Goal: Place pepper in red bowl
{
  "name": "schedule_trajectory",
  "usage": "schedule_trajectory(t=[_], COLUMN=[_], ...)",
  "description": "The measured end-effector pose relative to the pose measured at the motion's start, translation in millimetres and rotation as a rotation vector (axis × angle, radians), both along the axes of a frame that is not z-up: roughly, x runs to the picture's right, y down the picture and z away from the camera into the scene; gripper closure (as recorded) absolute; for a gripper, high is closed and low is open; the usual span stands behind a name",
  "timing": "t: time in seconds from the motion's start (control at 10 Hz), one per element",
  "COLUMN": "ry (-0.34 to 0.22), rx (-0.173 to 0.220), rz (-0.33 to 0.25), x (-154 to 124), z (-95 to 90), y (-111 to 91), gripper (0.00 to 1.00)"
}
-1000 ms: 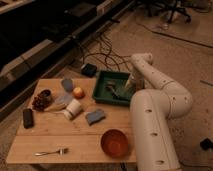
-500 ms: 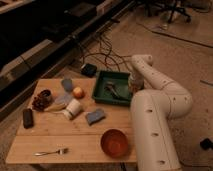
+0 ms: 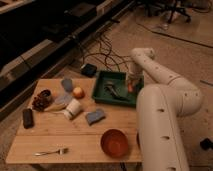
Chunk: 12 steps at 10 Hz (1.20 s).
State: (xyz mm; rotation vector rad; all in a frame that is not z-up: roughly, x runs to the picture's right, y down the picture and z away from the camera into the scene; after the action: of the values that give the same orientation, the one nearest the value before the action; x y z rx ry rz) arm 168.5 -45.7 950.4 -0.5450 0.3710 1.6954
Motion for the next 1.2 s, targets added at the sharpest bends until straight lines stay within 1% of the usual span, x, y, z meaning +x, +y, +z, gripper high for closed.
schedule_trajectory(t=[0.1,0.2,0.3,0.4,0.5,0.7,0.8,0.9,1.1,1.2], ry=[-0.015,-0.042,-0.066,-0.092,-0.124,-0.163,-0.186,-0.205,-0.221,-0.234], rx=[0.012,0.028,0.039,0.047,0.048,0.023,-0.005,-0.021,-0.062,-0.091], rz=[0.004,0.008,0.011,0.007,-0.014,-0.036,-0.048,-0.064,-0.096,-0.12], x=[-3.8,-12.1,-21.1,-32.2,-51.2,-81.1,-99.5,-112.7,-129.8,-141.0], z=[-7.9,-23.1,-36.6,-49.1,-64.4,-82.4,-96.4,-110.8,-138.9,-154.3], y=[-7.4,-17.7,-23.4,-23.7,-18.7,-4.7,9.9,23.5,53.1,69.0], gripper=[1.0,1.0,1.0,1.0,1.0,1.0,1.0,1.0,1.0,1.0])
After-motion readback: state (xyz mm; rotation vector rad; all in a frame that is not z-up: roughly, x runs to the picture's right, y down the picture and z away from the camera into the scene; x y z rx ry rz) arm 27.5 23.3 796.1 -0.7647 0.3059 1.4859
